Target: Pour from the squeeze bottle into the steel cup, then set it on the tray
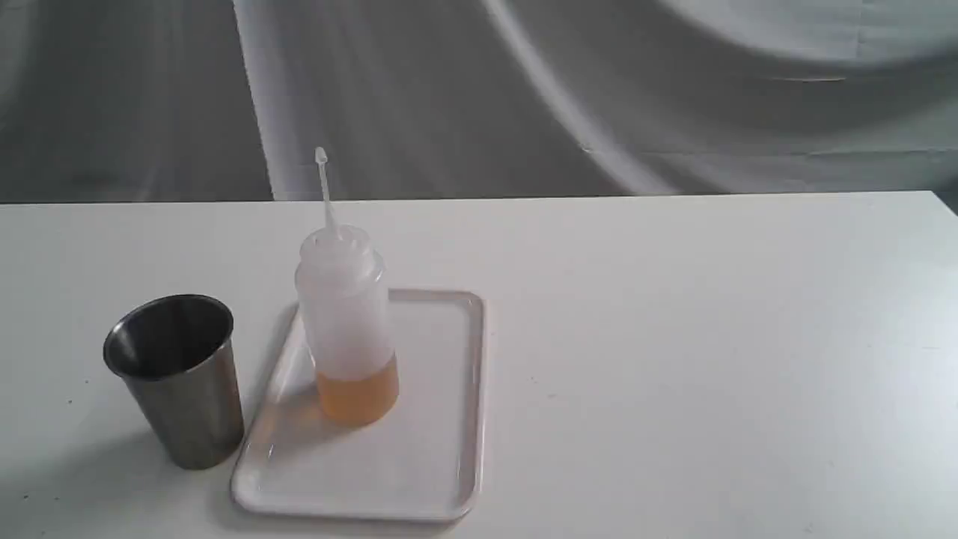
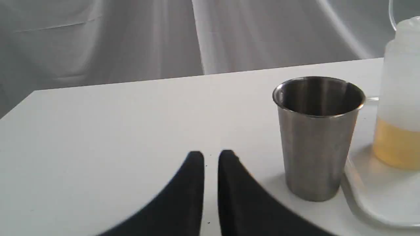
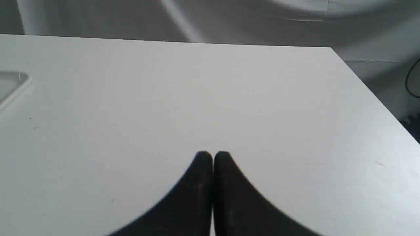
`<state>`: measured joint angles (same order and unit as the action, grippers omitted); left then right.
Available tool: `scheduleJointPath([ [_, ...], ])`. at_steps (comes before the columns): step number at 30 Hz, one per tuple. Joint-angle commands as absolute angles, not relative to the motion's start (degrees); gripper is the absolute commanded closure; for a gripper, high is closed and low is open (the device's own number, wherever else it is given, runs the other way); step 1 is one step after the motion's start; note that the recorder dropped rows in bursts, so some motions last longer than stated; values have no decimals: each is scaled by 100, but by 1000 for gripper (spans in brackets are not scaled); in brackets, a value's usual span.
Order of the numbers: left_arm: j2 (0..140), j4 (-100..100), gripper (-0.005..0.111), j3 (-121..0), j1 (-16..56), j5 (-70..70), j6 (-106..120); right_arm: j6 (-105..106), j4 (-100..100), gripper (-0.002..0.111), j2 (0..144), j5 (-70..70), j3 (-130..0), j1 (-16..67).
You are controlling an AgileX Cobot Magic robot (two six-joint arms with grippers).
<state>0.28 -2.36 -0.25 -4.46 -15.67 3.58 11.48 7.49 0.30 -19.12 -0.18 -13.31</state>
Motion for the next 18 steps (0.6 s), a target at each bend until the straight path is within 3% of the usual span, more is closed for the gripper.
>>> scheduleJointPath([
  [1, 0, -233, 98, 0, -462, -1522, 348, 1172, 723, 108, 0, -1907, 0, -1372],
  [18, 0, -233, 98, 0, -462, -1522, 348, 1172, 773, 108, 0, -1907, 0, -1374],
])
